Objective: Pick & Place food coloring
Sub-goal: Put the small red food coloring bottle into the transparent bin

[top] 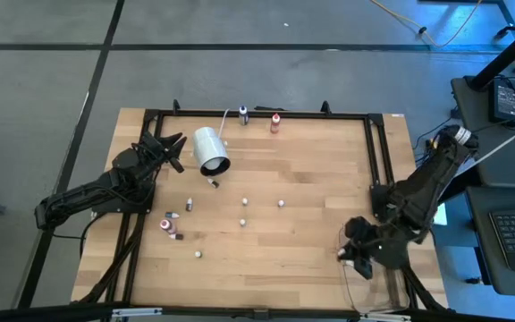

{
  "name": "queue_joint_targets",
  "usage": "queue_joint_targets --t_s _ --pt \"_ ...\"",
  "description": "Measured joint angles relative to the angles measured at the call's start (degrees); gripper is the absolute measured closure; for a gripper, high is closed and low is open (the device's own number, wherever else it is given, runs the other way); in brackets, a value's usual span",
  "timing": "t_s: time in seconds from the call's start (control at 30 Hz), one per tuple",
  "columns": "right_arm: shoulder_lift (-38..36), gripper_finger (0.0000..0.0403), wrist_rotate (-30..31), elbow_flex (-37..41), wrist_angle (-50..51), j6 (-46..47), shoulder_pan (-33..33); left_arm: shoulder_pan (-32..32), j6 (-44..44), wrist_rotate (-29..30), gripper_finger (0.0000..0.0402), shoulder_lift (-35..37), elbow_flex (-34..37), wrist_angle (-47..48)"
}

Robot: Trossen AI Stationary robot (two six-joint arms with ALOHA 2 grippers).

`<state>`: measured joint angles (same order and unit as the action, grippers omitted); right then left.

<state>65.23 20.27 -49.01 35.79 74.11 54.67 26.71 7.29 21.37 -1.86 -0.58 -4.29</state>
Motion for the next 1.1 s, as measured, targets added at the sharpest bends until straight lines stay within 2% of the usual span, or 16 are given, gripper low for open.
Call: queue_joint_targets --t_s 0.17,0.27,0.33,0.8,1.1 --pt "0.17 0.0327 5.68 0.02 7.5 11.6 6.41 0.01 0.0 0.0 0.0297 -0.01 0.0 0.02" --pt "1.45 0.0326 9.44 0.07 13.92 19.81 8.3 0.0 0.0 0.01 0.0297 0.01 0.0 0.01" --pt "2.95 0.0322 9.62 0.09 16.39 23.94 8.44 0.01 0.0 0.02 0.0297 0.01 0.0 0.02" --pt "16.33 0.0321 6.6 0.09 16.65 29.49 8.38 0.01 0.01 0.02 0.0297 0.0 0.0 0.02" --pt "20.71 0.032 5.03 0.09 16.19 29.62 8.36 0.01 0.02 0.02 0.0297 0.0 0.0 0.02"
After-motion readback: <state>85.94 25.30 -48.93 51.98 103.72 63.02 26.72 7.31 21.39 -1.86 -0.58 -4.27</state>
